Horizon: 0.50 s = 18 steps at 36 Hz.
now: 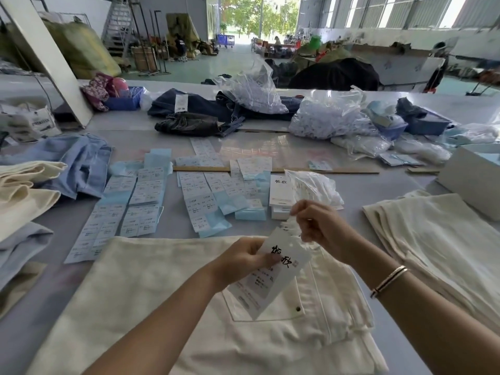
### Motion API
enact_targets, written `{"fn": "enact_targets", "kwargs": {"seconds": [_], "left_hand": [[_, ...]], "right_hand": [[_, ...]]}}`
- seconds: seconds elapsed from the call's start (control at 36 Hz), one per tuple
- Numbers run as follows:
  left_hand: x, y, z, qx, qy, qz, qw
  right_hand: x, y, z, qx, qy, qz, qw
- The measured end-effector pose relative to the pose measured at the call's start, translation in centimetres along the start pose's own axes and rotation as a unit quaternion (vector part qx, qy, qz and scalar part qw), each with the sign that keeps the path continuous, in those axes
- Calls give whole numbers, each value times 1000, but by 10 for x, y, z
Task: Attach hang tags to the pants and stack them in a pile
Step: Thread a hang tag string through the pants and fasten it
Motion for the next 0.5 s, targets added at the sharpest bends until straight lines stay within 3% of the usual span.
{"fn": "enact_targets", "kwargs": {"seconds": [0.06, 0.14, 0.19, 0.36, 0.5], "left_hand": [[1, 2, -3, -24, 16, 31, 999], [2, 7, -5, -35, 33, 53, 997], [4, 12, -5, -36, 41, 51, 997], [11, 16, 8, -45, 72, 42, 995], [13, 20, 18, -10, 85, 9, 996]], "right_hand": [[4, -9, -8, 155, 24, 3, 988], [7, -22, -19, 373, 65, 47, 924], [9, -26, -29, 448, 64, 77, 888], [11, -32, -44, 385, 59, 33, 921], [18, -32, -58, 173, 44, 43, 983]]}}
Point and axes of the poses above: each hand's wrist, its own x-axis away from the middle knuckle, its own y-axis out of the back of the hand, z = x × y, the point moved 4 cm from there along -x, towards the middle knuckle, and after that the axes turned 11 degrees about -y, right-handed, at the moved point
